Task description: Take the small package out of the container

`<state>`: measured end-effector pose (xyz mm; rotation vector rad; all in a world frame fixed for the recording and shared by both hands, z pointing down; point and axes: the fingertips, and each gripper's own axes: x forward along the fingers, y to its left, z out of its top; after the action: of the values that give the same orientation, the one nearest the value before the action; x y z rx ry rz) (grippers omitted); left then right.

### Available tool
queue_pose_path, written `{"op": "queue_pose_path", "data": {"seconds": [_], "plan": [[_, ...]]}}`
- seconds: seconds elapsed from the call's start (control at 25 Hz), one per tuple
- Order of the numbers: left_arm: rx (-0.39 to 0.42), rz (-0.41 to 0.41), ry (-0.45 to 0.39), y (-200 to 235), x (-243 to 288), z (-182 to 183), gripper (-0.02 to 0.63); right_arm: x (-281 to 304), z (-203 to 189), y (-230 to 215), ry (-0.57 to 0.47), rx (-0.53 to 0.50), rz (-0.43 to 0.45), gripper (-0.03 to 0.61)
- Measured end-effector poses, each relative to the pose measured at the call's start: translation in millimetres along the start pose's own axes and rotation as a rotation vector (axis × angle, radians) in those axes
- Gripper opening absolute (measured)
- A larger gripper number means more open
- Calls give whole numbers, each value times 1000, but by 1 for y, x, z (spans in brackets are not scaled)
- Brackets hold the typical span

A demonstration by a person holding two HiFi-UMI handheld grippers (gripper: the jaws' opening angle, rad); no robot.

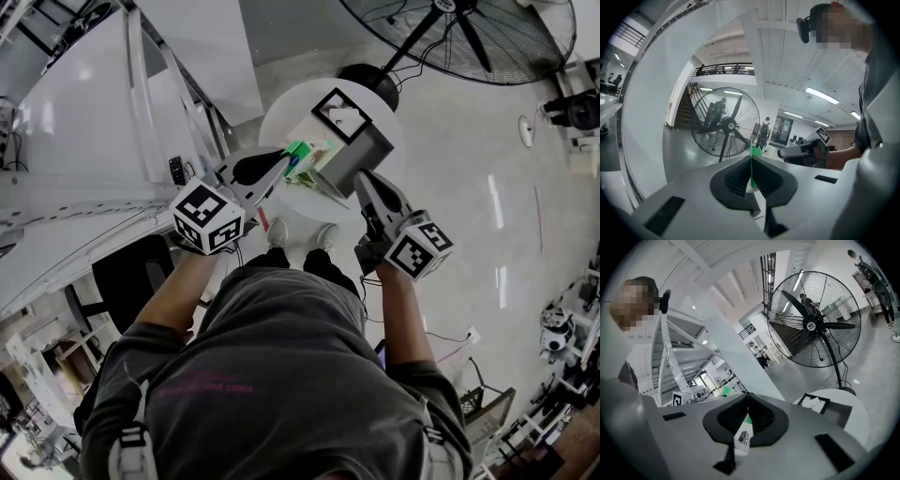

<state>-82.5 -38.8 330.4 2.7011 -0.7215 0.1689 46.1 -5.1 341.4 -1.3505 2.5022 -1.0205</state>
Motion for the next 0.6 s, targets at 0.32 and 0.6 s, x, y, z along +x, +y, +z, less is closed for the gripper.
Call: {"op": "queue_pose_path", "data": {"seconds": [0.32,0.6], "plan": [[5,-7,-23,-2,-2,7,20,0,3,2,-12,8,6,21],[9,-12,-18,-3,1,8,20,1,3,-2,-12,8,8,21]]}}
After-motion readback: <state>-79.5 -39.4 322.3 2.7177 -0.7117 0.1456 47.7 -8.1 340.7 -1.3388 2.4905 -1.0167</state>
